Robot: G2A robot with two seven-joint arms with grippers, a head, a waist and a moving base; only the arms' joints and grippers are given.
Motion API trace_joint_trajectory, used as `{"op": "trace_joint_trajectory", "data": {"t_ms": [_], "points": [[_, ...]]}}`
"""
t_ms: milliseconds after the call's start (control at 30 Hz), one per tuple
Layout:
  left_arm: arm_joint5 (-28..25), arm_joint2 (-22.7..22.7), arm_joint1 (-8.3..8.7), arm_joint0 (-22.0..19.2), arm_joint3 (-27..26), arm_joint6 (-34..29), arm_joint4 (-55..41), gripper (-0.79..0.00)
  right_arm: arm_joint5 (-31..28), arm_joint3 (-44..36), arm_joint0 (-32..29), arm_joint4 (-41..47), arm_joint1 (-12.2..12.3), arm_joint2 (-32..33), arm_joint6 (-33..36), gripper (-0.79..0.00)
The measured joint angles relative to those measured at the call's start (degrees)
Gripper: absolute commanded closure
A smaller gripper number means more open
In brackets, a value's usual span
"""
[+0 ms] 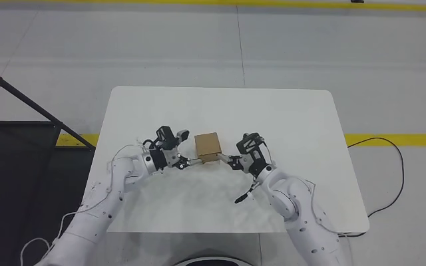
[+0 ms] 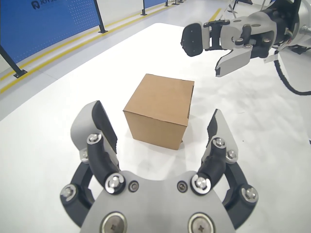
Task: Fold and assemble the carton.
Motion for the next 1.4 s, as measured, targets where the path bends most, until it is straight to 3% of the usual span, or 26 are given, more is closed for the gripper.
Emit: {"op": "trace_joint_trajectory", "data": {"t_ms": [367, 700, 1067, 1400], "points": [[3.02, 4.14, -0.85, -3.97, 7.08, 8.13, 7.07, -0.785, -0.26, -0.17, -0.43, 0.13, 0.20, 0.42, -0.62, -0.785], [4.21, 8.17, -2.31, -7.41, 11.51, 9.73, 7.72, -0.785, -0.29, 0.10, -0.45, 0.27, 0.28, 0.40, -0.84, -0.785], [2.01, 11.30, -3.89, -11.78, 16.77, 7.94, 6.02, -0.785, -0.51, 0.51, -0.37, 0.39, 0.40, 0.47, -1.04, -0.785], [-2.04, 13.63, -4.61, -15.02, 21.38, 10.43, 7.60, -0.760, -0.62, 0.68, -0.16, 0.40, 0.47, 0.35, -0.82, -0.785]]}}
